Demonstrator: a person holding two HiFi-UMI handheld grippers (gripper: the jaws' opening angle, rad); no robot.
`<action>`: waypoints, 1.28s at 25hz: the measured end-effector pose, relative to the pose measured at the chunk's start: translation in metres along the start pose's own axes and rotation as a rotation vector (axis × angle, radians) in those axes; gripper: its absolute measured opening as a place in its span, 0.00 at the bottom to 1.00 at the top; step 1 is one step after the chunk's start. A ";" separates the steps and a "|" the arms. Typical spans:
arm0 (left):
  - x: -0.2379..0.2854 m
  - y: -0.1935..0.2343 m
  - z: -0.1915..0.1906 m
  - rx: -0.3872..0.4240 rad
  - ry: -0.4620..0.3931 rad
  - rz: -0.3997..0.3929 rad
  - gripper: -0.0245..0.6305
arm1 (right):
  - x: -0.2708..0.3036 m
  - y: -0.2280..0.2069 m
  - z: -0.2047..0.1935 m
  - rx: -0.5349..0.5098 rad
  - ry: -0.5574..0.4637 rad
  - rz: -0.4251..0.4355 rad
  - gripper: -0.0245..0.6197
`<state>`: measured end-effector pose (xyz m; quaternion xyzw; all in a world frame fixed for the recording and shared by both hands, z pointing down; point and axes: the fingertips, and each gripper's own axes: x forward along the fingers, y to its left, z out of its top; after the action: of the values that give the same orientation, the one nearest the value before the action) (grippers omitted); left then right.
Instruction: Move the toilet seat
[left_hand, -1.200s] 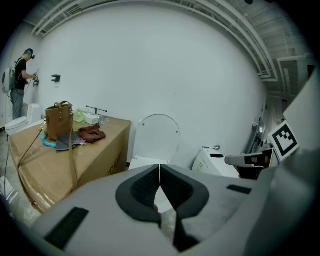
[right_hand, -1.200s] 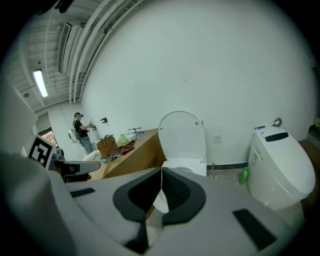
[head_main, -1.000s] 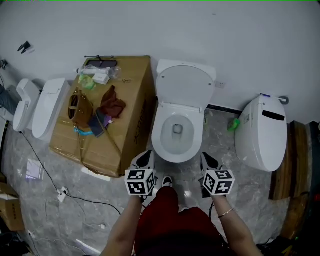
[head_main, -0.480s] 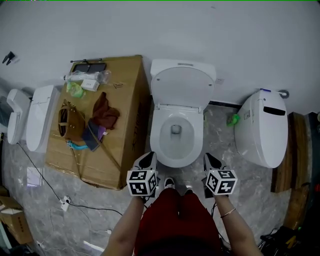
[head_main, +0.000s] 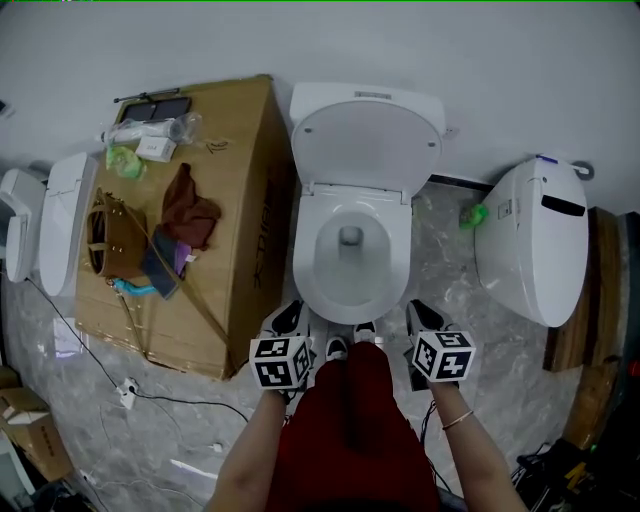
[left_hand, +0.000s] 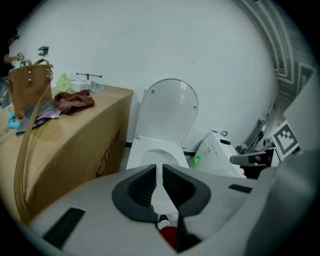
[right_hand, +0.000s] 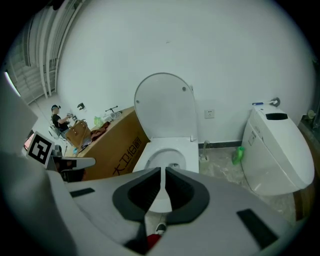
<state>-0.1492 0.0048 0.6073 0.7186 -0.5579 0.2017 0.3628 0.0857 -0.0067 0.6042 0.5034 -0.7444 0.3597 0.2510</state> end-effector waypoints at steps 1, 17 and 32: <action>0.005 0.002 -0.003 -0.010 0.006 0.002 0.08 | 0.004 -0.004 -0.005 -0.003 0.018 -0.008 0.07; 0.087 0.031 -0.087 -0.080 0.170 0.059 0.20 | 0.082 -0.050 -0.092 0.176 0.247 0.002 0.29; 0.153 0.066 -0.160 -0.258 0.304 0.115 0.37 | 0.152 -0.072 -0.149 0.333 0.382 0.080 0.43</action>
<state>-0.1482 0.0165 0.8376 0.5946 -0.5580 0.2550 0.5196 0.0987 0.0074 0.8288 0.4308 -0.6335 0.5755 0.2863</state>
